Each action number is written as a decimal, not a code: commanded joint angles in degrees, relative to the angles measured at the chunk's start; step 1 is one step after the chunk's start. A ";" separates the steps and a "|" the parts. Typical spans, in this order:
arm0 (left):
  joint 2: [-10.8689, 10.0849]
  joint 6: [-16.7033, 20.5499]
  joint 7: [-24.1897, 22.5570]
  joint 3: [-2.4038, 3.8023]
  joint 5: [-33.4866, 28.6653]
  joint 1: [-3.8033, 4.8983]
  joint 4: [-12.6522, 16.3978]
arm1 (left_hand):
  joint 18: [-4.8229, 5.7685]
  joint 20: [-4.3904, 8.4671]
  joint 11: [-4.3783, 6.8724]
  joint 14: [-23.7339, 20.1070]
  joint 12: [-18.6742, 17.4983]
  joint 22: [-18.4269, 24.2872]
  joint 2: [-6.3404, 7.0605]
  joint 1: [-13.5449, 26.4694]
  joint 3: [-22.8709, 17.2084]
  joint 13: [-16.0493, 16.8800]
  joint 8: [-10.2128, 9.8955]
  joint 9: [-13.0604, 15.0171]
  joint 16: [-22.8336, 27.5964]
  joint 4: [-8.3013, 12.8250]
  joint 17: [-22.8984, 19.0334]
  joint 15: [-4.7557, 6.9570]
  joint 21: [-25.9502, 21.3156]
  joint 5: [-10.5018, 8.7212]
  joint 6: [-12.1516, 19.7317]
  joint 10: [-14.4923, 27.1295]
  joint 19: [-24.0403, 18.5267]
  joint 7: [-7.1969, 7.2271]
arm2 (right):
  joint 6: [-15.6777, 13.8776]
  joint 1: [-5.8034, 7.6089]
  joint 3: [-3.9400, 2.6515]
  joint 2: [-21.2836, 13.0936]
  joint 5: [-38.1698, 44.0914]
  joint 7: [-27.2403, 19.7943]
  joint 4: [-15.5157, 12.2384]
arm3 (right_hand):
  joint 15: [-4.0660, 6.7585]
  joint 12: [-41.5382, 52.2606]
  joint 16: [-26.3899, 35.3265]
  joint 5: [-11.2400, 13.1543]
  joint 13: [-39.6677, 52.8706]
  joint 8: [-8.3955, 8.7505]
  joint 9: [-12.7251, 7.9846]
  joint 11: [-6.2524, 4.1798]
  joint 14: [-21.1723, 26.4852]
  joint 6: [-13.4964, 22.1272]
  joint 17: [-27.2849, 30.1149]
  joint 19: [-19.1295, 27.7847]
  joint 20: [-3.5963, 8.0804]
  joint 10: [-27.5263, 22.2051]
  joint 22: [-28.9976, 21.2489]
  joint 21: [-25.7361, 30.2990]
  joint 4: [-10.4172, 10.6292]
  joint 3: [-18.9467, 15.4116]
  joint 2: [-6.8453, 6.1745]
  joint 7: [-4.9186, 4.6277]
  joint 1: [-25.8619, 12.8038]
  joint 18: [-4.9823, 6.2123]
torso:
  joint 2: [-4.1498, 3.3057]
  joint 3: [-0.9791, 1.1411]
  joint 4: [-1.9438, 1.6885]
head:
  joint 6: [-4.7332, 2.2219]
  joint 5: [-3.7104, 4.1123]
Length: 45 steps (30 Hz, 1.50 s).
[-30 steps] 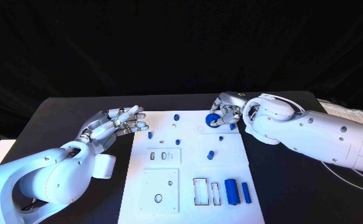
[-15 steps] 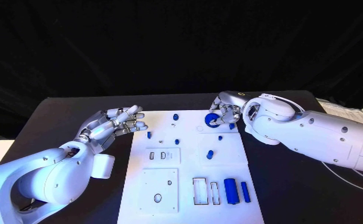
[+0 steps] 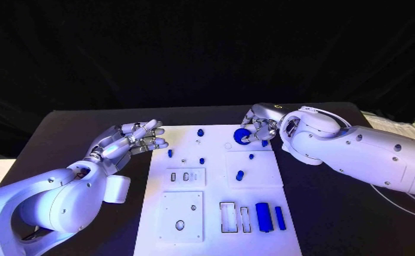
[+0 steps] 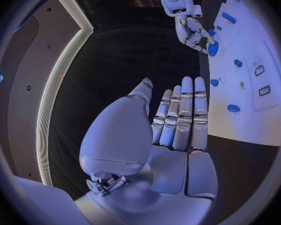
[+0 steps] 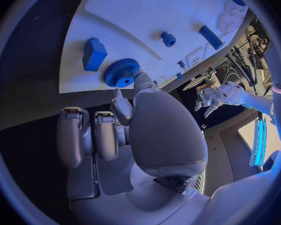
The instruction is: Assemble the parts on the task board
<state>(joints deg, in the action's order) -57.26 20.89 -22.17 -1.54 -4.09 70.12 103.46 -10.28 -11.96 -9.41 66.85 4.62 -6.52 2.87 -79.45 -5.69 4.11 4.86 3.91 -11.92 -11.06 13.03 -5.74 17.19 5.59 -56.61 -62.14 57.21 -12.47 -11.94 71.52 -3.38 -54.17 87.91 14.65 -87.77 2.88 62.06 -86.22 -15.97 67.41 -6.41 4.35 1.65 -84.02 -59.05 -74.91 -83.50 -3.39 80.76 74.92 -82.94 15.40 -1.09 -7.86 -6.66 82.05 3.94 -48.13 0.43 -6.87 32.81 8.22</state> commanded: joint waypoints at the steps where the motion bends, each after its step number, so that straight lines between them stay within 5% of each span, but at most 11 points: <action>1: 0.07 -1.24 -0.19 0.04 -0.09 0.06 0.06 | -0.19 -0.22 0.14 0.14 -0.16 0.06 -0.21 0.06 0.02 -0.05 -0.19 -0.04 0.09 0.44 0.06 -0.19 -0.27 -0.23 -0.04 0.43 0.14 -0.24 | 0.96 -0.11 0.00 -0.11 0.75 -0.79 -0.17 | -0.34 -0.13 -0.35 -0.34 0.10 -0.04 -0.04 -0.04 -4.81 -0.14 -9.21 -0.90 -0.03 -0.05 1.79 -0.36 -0.06 -0.08 -0.27 -0.04 0.43 -1.13 | 0.00 -0.05 -0.02 | 0.01 0.09; 11: 0.08 -1.30 -0.17 0.04 -0.09 0.06 0.08 | -0.19 -0.22 0.14 0.14 -0.16 0.06 -0.21 0.06 0.02 -0.05 -0.19 -0.04 0.09 0.44 0.06 -0.19 -0.27 -0.23 -0.04 0.43 0.14 -0.24 | 1.72 -0.26 0.00 -0.02 0.87 -1.12 -0.21 | -0.21 0.26 -0.65 -0.66 0.95 -0.47 0.07 -0.21 -4.89 -1.17 -9.73 -1.04 0.03 0.04 2.25 -0.61 -0.72 0.87 0.85 0.11 1.81 -1.21 | -0.02 -0.03 -0.13 | 0.10 0.10; 15: 0.07 -1.30 -0.17 0.04 -0.09 0.06 0.10 | -0.19 -0.22 0.14 0.14 -0.16 0.06 -0.21 0.06 0.02 -0.05 -0.19 -0.04 0.09 0.44 0.06 -0.19 -0.27 -0.23 -0.04 0.43 0.14 -0.24 | 2.06 -0.32 0.00 0.17 1.49 -0.98 0.04 | -0.10 0.22 -0.87 3.09 1.40 -0.59 0.04 -0.35 -4.95 -1.95 -10.13 -1.15 0.16 0.04 2.62 -0.81 -1.50 2.66 1.87 0.20 3.38 -1.27 | 0.01 -0.07 -0.12 | 0.23 0.07; 29: 0.01 -1.31 -0.13 0.04 -0.09 0.06 0.10 | -0.20 -0.22 0.15 0.17 -0.20 0.07 -0.26 0.06 0.03 -0.04 -0.24 -0.03 0.08 0.49 0.13 -0.18 -0.27 -0.23 -0.05 0.43 0.18 -0.22 | 1.71 -0.83 0.00 0.69 9.25 -0.43 0.15 | 0.27 0.15 -1.52 5.44 2.36 -0.62 -0.01 -0.84 -5.16 -4.33 -11.28 -1.52 0.47 0.29 3.63 -1.34 -2.25 8.65 2.29 0.75 5.09 -1.47 | 0.02 -0.02 -0.10 | 0.40 -0.04; 45: 0.11 -1.30 -0.01 0.04 -0.10 0.06 0.15 | -0.20 -0.22 0.15 0.17 -0.20 0.07 -0.26 0.06 0.03 -0.04 -0.24 -0.03 0.08 0.49 0.13 -0.18 -0.27 -0.23 -0.05 0.43 0.18 -0.22 | -7.72 -0.56 -0.08 2.32 11.93 0.19 -5.31 | 0.93 -0.69 -1.95 4.02 2.48 -0.89 0.49 -1.66 -5.31 -7.40 -12.05 -1.61 1.03 0.69 3.88 -1.45 -1.85 13.32 2.49 1.81 3.54 -1.50 | -0.03 -0.04 -0.23 | 0.39 -0.30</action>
<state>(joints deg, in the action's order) -57.28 20.68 -21.98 -1.54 -4.10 70.12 103.49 -10.28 -11.96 -9.41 66.85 4.62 -6.53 2.87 -79.45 -5.53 4.11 4.86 3.91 -11.92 -10.90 13.10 -5.74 17.19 5.59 -56.61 -62.14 57.21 -12.47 -16.04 70.90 -3.44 -52.20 97.12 14.09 -92.46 3.30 61.61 -87.80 -11.65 69.79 -6.83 3.92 1.00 -84.04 -62.67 -74.93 -84.12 -2.77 80.99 74.95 -84.09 13.41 11.71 -6.44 -6.18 86.25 3.05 -48.11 0.37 -7.02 33.20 8.14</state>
